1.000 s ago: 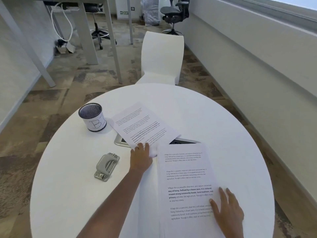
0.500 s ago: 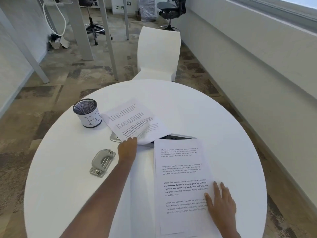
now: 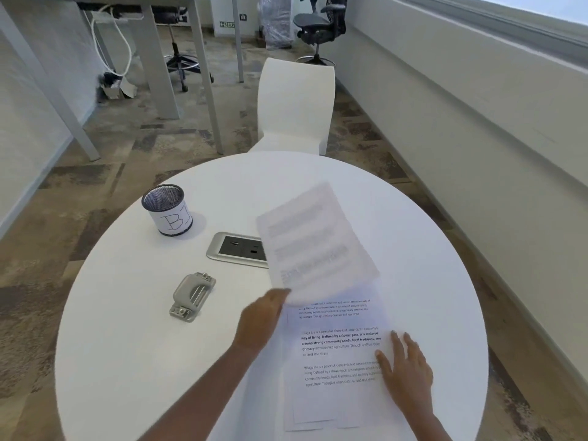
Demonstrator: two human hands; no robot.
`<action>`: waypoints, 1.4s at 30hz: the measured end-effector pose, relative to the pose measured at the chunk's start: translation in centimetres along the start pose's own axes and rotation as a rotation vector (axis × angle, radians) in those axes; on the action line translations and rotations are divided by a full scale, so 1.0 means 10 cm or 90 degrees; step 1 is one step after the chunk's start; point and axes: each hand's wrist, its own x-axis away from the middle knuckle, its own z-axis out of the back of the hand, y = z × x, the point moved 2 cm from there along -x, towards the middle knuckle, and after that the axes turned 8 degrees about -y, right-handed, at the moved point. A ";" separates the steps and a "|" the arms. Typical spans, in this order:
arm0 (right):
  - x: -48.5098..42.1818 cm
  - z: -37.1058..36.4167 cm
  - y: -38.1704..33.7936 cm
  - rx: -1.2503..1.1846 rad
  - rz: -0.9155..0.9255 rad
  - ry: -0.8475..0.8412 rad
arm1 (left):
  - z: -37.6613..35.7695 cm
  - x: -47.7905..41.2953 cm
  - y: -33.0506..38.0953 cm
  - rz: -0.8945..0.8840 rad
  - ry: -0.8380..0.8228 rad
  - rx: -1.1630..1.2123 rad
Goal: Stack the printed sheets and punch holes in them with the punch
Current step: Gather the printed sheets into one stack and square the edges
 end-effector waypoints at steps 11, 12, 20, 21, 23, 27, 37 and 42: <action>-0.13 0.33 0.08 -0.392 -0.045 0.034 | -0.23 0.56 0.23 -0.170 -0.127 -0.138; -0.14 0.33 0.07 -0.362 -0.042 0.024 | -0.25 0.59 0.26 -0.154 -0.138 -0.106; -0.11 0.16 0.00 -0.141 -0.005 -0.060 | -0.36 0.60 0.49 0.277 -0.028 0.316; -0.11 0.16 0.00 -0.142 0.004 -0.064 | -0.36 0.57 0.50 0.336 -0.026 0.367; -0.12 0.15 0.03 -0.155 0.024 -0.071 | -0.37 0.50 0.51 0.412 -0.045 0.430; -0.11 0.15 0.10 -0.166 0.070 -0.087 | -0.34 0.35 0.54 0.514 -0.065 0.546; -0.13 0.16 0.19 -0.149 0.127 -0.102 | -0.31 0.20 0.56 0.527 -0.114 0.845; -0.13 0.13 0.24 -0.173 0.152 -0.105 | -0.38 0.24 0.58 0.452 -0.100 0.763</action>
